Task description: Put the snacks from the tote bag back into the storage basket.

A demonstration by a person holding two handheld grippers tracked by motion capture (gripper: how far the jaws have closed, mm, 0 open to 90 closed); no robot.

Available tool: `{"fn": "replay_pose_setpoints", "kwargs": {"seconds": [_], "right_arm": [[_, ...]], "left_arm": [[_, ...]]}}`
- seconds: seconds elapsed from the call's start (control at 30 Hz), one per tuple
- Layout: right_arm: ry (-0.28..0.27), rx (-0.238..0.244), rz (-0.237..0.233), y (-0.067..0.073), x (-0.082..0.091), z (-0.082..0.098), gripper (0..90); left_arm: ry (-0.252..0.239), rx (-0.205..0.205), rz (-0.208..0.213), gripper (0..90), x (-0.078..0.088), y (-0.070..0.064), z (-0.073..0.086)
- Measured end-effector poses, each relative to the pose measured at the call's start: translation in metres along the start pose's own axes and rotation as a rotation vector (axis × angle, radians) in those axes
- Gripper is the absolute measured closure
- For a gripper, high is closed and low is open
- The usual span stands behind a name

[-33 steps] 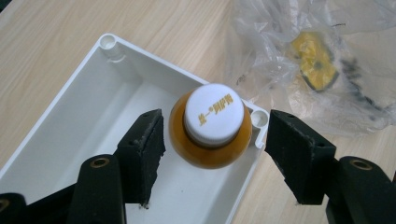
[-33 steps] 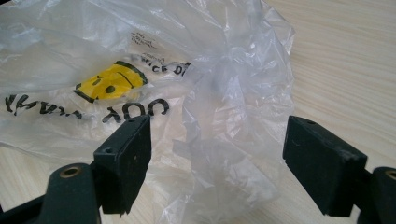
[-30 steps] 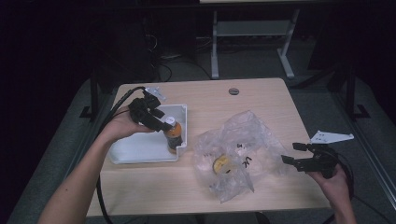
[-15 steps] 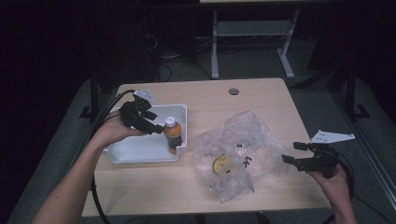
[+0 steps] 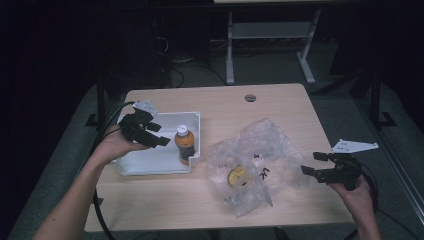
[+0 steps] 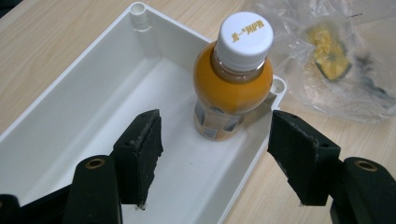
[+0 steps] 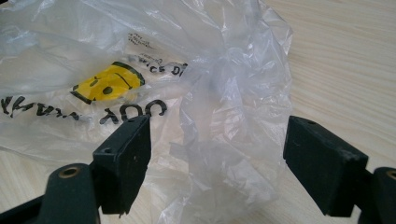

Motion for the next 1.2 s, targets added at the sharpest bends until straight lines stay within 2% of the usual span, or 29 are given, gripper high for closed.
{"fn": "replay_pose_setpoints", "kwargs": {"seconds": [0.83,1.2], "right_arm": [[0.006,-0.003,-0.001,-0.002,-0.002,-0.001,22.8],[0.009,-0.005,-0.003,-0.002,-0.003,-0.001,22.8]], "left_arm": [[-0.03,0.061,-0.003,33.3,-0.009,0.006,0.031],[-0.042,0.073,-0.015,33.2,-0.012,0.007,0.045]]}}
Point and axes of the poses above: each handheld gripper's, and its own axes: x roughly backward along the jaws, z roughly out of its underside, y roughly to its left, the point moved 7 cm from there along -x, roughly forward along the jaws, and after that the axes turned 11 degrees about y, right-handed, at the moved point
